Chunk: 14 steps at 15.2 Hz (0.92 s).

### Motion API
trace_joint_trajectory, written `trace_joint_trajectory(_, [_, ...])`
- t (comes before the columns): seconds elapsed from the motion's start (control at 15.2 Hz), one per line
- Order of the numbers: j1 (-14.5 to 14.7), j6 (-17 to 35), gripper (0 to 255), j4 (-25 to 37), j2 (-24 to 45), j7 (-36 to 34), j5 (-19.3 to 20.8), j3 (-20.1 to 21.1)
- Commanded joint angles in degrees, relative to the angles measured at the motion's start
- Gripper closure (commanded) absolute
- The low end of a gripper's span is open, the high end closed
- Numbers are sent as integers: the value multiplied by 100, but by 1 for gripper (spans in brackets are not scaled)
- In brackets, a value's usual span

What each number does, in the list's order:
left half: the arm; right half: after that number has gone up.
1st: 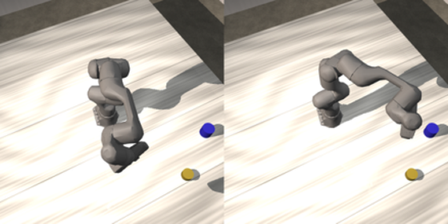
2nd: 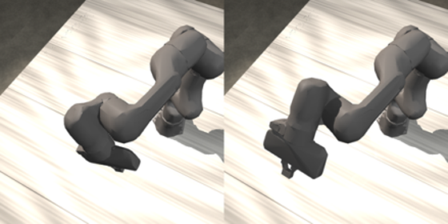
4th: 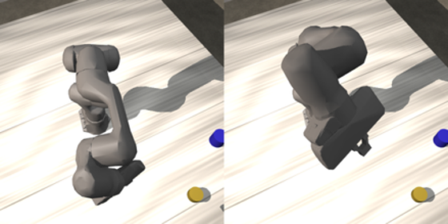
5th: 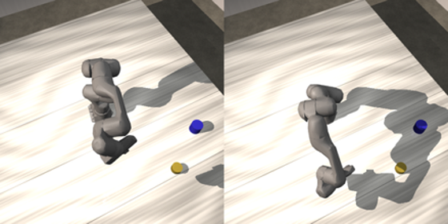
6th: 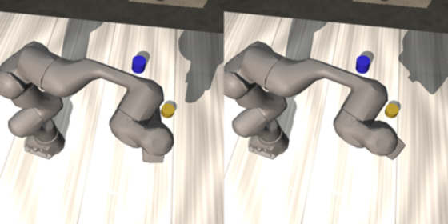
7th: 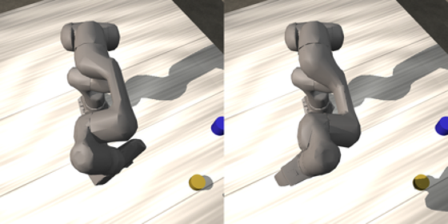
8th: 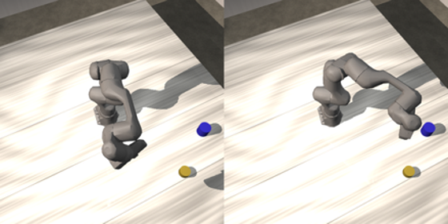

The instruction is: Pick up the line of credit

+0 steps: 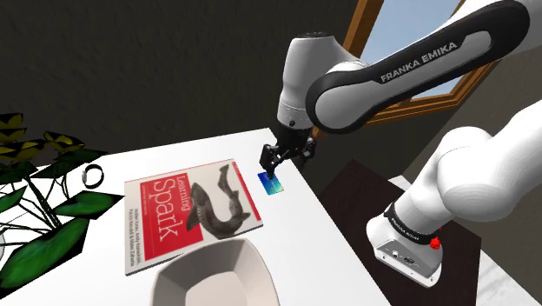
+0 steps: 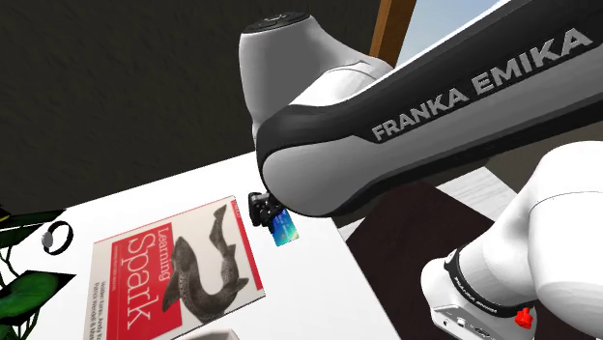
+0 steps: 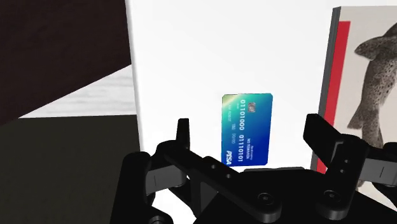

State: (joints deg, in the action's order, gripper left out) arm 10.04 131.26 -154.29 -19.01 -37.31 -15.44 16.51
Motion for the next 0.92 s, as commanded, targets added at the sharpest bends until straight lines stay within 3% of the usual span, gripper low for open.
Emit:
trace_joint_trajectory(0.0, [69, 354, 0, 60, 456, -209, -139, 144])
trace_joint_trajectory(0.53, [66, 1145, 0, -73, 1125, -198, -143, 225])
trace_joint_trajectory(0.66, [67, 1146, 0, -73, 1124, -198, -143, 225])
trace_joint_trajectory(0.73, [68, 1145, 255, -77, 1120, -197, -145, 225])
trace_joint_trajectory(0.86, [68, 1141, 255, -80, 1113, -195, -147, 224])
